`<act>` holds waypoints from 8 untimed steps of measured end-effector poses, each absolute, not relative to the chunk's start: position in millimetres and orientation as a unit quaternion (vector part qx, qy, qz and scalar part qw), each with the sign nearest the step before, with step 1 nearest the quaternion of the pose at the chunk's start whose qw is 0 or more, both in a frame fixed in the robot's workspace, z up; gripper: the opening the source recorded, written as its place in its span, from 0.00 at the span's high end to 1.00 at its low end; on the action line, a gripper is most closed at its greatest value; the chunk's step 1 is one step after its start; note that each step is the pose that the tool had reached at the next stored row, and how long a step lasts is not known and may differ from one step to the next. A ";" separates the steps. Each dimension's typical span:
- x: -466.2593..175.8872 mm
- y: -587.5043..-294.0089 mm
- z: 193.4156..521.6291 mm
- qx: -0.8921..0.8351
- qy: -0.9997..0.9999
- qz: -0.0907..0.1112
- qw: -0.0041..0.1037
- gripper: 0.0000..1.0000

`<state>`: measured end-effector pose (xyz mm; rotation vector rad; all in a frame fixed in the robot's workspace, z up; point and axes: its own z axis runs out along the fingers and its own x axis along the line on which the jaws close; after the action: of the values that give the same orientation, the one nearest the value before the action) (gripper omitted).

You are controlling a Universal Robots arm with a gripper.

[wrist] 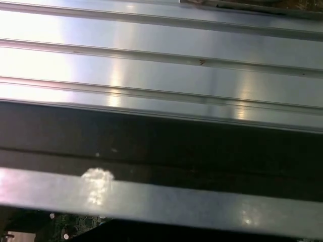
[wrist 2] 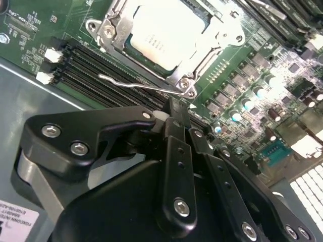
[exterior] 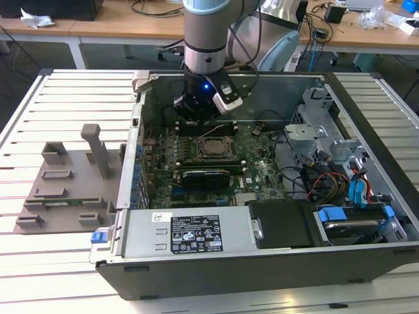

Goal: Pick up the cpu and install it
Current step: 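Install the first cpu locking lever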

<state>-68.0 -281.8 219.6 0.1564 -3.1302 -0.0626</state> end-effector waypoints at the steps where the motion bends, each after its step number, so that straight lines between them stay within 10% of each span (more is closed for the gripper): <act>1: -67.2 -281.8 219.0 0.050 -0.999 -0.020 0.003 0.89; 8: -55.6 -281.8 216.1 0.053 -0.998 -0.020 0.004 0.89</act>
<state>-55.6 -281.8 216.1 0.1654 -3.1292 -0.0625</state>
